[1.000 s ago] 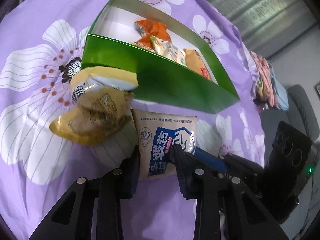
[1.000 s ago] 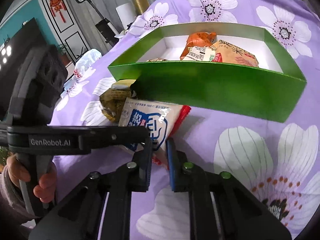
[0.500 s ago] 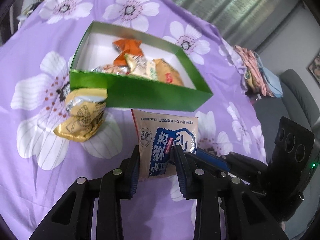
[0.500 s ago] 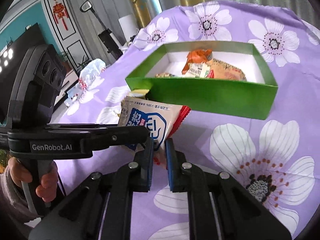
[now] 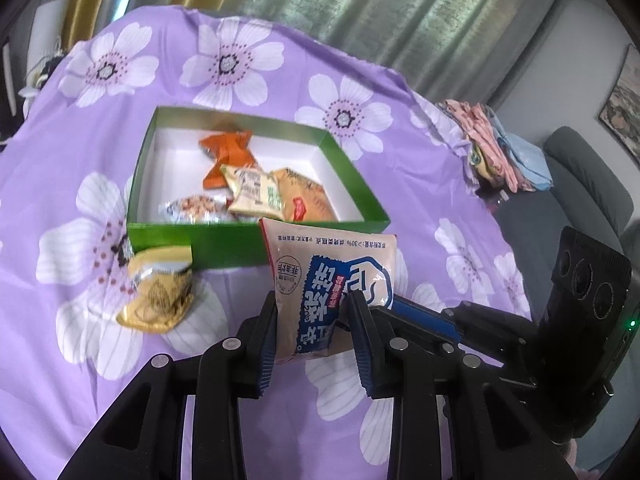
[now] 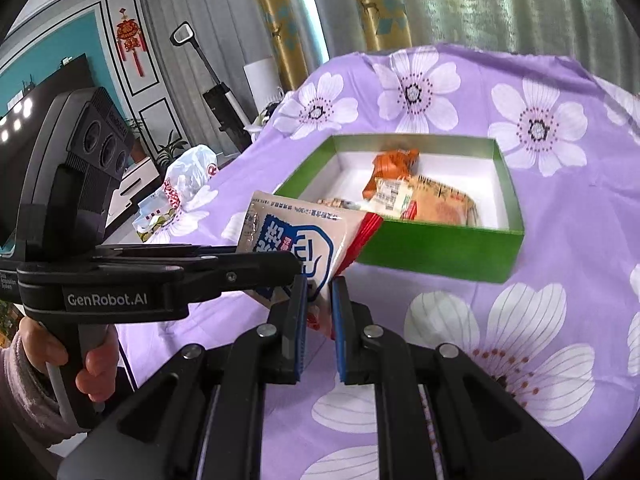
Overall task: Organize snacks
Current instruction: 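Carry the white-and-blue bag over the green box and lower it inside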
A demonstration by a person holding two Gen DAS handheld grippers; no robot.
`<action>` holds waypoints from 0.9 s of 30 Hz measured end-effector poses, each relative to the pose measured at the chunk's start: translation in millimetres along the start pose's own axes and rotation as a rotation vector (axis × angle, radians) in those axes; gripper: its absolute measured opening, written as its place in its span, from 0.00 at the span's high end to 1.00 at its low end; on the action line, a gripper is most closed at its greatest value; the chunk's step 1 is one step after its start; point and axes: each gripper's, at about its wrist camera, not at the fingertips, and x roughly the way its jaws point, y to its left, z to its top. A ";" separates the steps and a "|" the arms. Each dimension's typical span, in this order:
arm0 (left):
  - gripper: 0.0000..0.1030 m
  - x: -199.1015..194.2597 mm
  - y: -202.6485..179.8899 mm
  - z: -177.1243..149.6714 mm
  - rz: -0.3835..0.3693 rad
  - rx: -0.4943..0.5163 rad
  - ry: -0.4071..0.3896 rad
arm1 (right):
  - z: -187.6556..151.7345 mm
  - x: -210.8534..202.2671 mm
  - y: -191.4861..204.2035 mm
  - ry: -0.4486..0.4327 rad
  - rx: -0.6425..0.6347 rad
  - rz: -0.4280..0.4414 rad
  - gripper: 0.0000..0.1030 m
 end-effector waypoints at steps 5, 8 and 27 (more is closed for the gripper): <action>0.69 0.4 0.1 12.7 0.002 0.015 -0.017 | 10.8 1.1 -4.6 -0.020 -0.003 -0.004 0.88; 0.69 2.5 1.4 19.8 0.006 0.020 -0.025 | 16.7 4.5 -6.7 -0.027 -0.007 -0.007 0.88; 0.69 32.6 23.4 69.2 0.016 0.022 -0.047 | 63.7 43.9 -30.7 -0.043 -0.025 -0.034 0.88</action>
